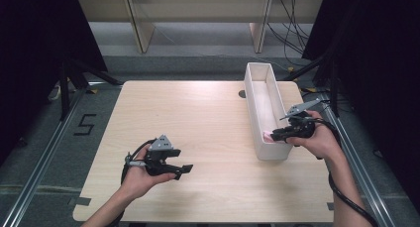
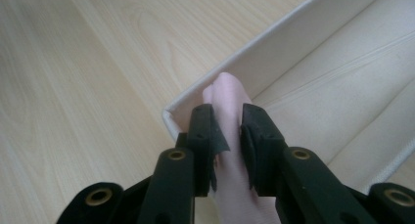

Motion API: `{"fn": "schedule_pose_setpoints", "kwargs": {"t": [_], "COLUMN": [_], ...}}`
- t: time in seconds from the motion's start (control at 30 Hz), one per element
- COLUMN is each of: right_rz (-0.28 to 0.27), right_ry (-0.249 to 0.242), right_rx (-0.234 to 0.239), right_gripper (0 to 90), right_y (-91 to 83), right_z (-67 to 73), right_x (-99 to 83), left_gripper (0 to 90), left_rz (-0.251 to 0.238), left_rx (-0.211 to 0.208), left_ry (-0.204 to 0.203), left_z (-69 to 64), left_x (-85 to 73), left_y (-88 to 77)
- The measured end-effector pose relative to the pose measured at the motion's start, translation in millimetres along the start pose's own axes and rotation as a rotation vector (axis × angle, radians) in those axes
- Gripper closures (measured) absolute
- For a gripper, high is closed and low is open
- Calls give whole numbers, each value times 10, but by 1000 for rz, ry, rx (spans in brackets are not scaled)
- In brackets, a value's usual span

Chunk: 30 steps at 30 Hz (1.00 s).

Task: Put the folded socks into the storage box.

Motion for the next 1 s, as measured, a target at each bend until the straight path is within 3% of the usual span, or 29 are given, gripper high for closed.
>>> {"fn": "schedule_pose_setpoints", "kwargs": {"t": [0.07,0.17,0.23,0.27,0.43,0.53,0.63,0.8,1.0], "right_rz": [-9,5,-26,-8,-41,-73,-81,-62,-42], "right_ry": [21,38,49,76,139,155,215,216,225], "right_rx": [17,25,21,17,52,62,91,73,88], "right_gripper": [821,833,820,798,703,699,714,798,832], "right_y": [9,-13,5,-17,-26,-47,-63,-72,-62], "right_z": [17,10,6,9,16,-4,25,0,22], "right_x": [-1,-12,12,0,22,55,76,59,18], "left_gripper": [269,269,269,269,269,269,269,269,269], "left_rz": [0,0,-2,-3,-3,-1,-2,2,0], "left_rx": [0,1,0,0,2,3,3,2,4], "left_ry": [-1,-3,-4,-4,-4,-2,-4,-4,-6], "left_z": [1,8,8,8,11,11,10,1,8], "left_x": [-1,-4,-2,-1,0,4,11,5,8], "left_y": [-2,-2,-3,-4,-3,-4,-4,1,-1]}}
Point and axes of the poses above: each handheld gripper's, and its own axes: y roughly forward along the jaws, x roughly out of its top, z roughly to its left, the point moved 9 cm from there along y, roughly forward along the jaws, and after that the axes turned 4 degrees about x, right-handed, at the moved point
